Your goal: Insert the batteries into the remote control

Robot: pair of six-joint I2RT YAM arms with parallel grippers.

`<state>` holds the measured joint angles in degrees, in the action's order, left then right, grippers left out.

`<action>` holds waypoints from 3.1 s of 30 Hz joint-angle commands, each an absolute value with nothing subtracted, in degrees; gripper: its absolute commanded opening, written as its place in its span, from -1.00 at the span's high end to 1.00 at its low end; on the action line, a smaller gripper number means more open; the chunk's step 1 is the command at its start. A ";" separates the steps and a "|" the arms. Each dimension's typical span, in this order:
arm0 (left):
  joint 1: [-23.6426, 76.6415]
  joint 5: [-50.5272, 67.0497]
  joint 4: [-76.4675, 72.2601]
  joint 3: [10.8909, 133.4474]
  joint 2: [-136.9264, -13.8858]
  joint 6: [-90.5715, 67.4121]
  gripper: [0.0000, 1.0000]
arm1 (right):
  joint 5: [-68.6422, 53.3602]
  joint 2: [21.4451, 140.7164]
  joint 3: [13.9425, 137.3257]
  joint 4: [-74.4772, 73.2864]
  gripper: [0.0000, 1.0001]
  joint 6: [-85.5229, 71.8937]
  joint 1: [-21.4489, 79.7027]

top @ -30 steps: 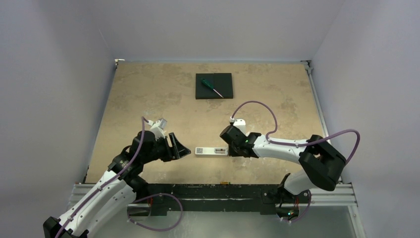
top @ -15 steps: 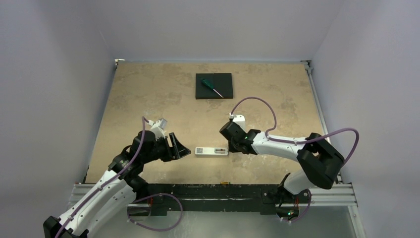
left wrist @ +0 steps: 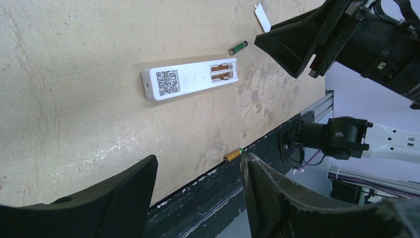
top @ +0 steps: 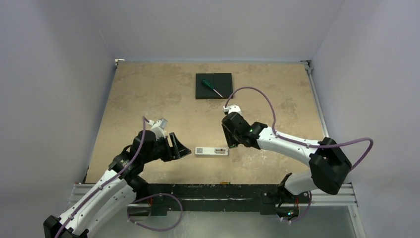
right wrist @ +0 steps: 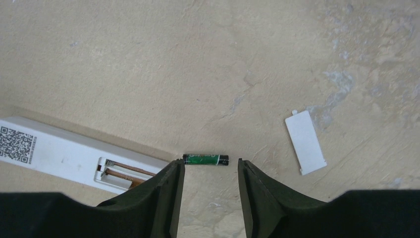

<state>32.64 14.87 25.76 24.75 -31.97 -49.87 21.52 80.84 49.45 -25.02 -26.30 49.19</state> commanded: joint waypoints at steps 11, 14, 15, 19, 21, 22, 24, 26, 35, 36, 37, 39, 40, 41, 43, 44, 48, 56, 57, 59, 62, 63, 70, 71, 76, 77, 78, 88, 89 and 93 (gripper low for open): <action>32.34 17.35 22.68 25.05 -32.25 -48.04 -0.24 | 12.47 82.85 59.61 -38.08 -0.22 -1.33 46.49; 32.32 17.66 22.51 25.07 -32.00 -47.99 -0.24 | 9.15 82.09 58.82 -37.80 -0.26 4.05 46.49; 32.34 17.76 22.46 25.05 -31.95 -48.04 -0.24 | 8.09 81.95 58.54 -37.53 -0.27 5.85 46.49; 32.33 18.10 22.42 24.98 -31.73 -47.99 -0.24 | 6.39 83.23 57.69 -36.79 -0.30 11.08 46.49; 32.32 18.32 22.36 24.98 -31.65 -47.92 -0.24 | 5.96 84.48 57.89 -37.17 -0.31 12.96 46.49; 32.34 18.45 22.41 24.97 -31.64 -47.90 -0.24 | 6.16 84.99 57.87 -37.21 -0.32 13.55 46.49; 32.34 18.54 22.32 25.00 -31.64 -47.98 -0.24 | 7.39 85.69 57.49 -36.64 -0.33 14.71 46.49; 32.34 18.76 22.23 24.99 -31.62 -47.84 -0.24 | 7.65 85.99 56.68 -35.51 -0.32 16.14 46.49; 32.37 19.21 21.79 24.91 -31.88 -47.68 -0.24 | 4.17 88.51 54.00 -31.38 -0.29 19.20 46.49; 32.39 19.30 21.75 24.95 -31.96 -47.65 -0.24 | 4.11 89.15 54.17 -31.30 -0.27 19.40 46.49; 32.35 19.38 21.77 24.94 -31.99 -47.65 -0.24 | 4.17 89.85 54.36 -31.22 -0.26 19.48 46.46; 32.37 19.45 21.82 24.95 -31.99 -47.69 -0.24 | 3.97 90.91 54.72 -30.89 -0.25 19.73 46.33; 32.37 19.50 21.85 24.96 -31.99 -47.64 -0.24 | 3.72 91.34 54.80 -30.56 -0.24 19.86 46.20; 32.40 19.51 21.91 24.96 -31.98 -47.70 -0.24 | 3.32 91.66 54.88 -30.36 -0.24 19.96 46.08; 32.43 19.59 21.95 24.98 -31.99 -47.64 -0.24 | 2.84 92.38 55.01 -30.03 -0.23 20.06 45.76; 32.43 19.62 21.97 24.96 -31.99 -47.64 -0.24 | 2.67 92.76 55.02 -29.93 -0.22 20.16 45.59; 32.43 19.60 21.81 25.00 -32.49 -47.55 -0.24 | 1.97 93.70 54.93 -29.28 -0.18 20.20 45.04; 32.43 19.71 22.04 25.14 -32.69 -47.49 -0.24 | 0.09 97.48 55.90 -29.95 -0.02 19.25 43.22; 32.43 19.73 22.04 25.15 -32.69 -47.39 -0.24 | -0.91 97.80 55.93 -30.01 -0.01 19.12 43.24; 32.41 19.70 22.05 25.14 -32.82 -47.37 -0.24 | -1.15 98.50 55.98 -30.18 0.02 19.16 43.17; 32.43 19.91 22.02 25.21 -33.02 -47.29 -0.24 | -1.46 99.12 55.99 -30.55 0.10 18.99 43.16; 32.43 19.99 22.11 25.26 -33.00 -47.31 -0.24 | -1.48 99.26 55.99 -30.63 0.14 18.94 43.15; 32.43 20.17 22.41 25.35 -32.87 -47.32 -0.24 | -1.30 99.55 55.64 -30.81 0.53 17.62 43.15; 32.41 20.20 22.37 25.32 -32.87 -47.29 -0.24 | -1.12 99.76 55.70 -30.98 0.72 17.52 43.15; 32.43 20.13 22.31 25.28 -33.20 -47.31 -0.24 | -0.18 100.48 55.54 -31.04 1.00 16.73 43.15; 32.43 20.17 22.25 25.23 -33.21 -47.30 -0.24 | 0.53 100.27 55.36 -30.96 1.00 16.57 43.15; 32.43 20.13 22.16 25.17 -33.29 -47.35 -0.24 | 0.99 99.94 55.23 -30.75 1.00 16.36 43.15; 32.39 19.71 21.76 24.71 -34.28 -47.77 -0.24 | 4.83 92.75 54.07 -30.39 1.00 15.37 43.24; 32.39 19.70 21.79 24.80 -34.35 -47.75 -0.24 | 5.50 92.12 53.91 -29.87 1.00 15.36 43.20; 32.43 19.86 21.86 24.86 -34.77 -47.66 -0.24 | 6.47 90.72 53.86 -30.13 1.00 15.11 43.26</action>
